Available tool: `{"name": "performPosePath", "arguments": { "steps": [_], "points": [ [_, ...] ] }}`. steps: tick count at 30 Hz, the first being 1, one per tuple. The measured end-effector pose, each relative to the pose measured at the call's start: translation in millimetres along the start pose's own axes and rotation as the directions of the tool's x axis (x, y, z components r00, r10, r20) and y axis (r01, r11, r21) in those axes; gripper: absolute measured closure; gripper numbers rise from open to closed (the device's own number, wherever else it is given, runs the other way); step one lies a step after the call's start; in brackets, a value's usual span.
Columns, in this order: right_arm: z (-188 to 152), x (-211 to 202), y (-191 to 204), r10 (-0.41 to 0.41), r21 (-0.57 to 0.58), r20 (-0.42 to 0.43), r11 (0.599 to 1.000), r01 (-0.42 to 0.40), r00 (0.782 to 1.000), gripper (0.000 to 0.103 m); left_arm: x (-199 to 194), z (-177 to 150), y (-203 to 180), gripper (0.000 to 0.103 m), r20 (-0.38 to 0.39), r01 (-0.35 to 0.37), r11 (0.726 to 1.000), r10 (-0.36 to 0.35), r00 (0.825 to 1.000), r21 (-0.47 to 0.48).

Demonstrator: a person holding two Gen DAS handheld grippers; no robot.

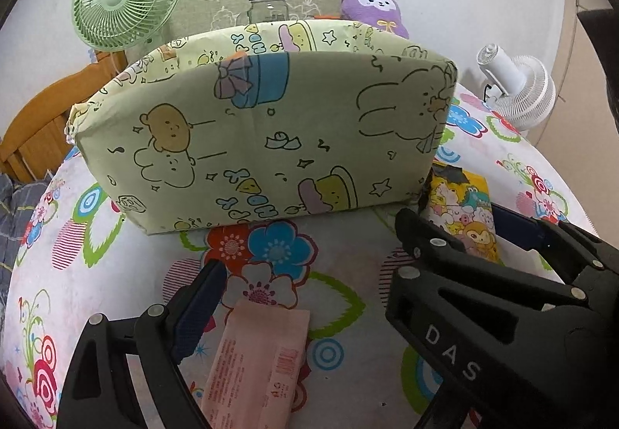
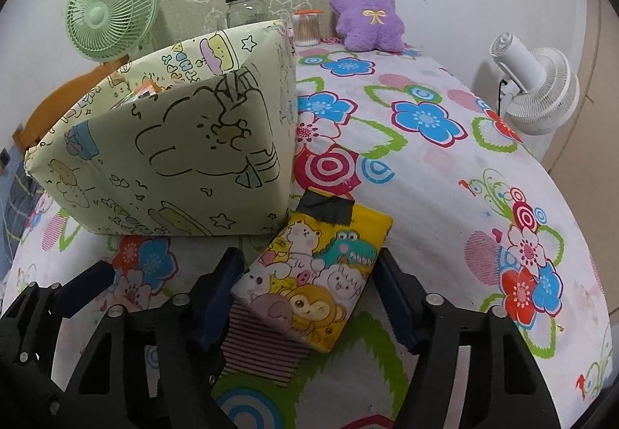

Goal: Organize soft objects
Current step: 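Grasp the yellow cartoon snack bag with the right tool while the left tool grasps the pink packet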

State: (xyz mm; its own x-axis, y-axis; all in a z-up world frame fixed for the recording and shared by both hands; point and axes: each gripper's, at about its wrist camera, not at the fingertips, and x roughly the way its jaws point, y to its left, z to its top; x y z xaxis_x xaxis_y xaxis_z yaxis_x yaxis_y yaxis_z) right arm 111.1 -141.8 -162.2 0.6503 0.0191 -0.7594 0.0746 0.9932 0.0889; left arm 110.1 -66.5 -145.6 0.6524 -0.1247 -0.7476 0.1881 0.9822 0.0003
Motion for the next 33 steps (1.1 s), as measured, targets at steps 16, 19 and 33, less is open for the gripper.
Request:
{"name": "performPosePath", "arguments": {
  "steps": [16,19,33],
  "points": [
    [-16.4,-27.5,4.5,0.041,-0.009,0.023,0.999,-0.041,0.999,0.051,-22.1,-13.6,-1.8,0.01,0.054,-0.045,0.999,0.044,0.998,0.011],
    [-19.7,-33.7,9.3,0.057,-0.019,0.031,0.998,-0.057,0.998,0.05,-27.3,-17.3,2.9,0.01,0.06,-0.053,0.999,0.053,0.997,0.0],
    [-33.6,-43.7,35.1,0.08,-0.063,0.012,0.995,-0.079,0.997,0.05,-35.6,-36.9,28.7,0.01,0.052,-0.026,0.998,0.029,0.998,-0.061]
  ]
}}
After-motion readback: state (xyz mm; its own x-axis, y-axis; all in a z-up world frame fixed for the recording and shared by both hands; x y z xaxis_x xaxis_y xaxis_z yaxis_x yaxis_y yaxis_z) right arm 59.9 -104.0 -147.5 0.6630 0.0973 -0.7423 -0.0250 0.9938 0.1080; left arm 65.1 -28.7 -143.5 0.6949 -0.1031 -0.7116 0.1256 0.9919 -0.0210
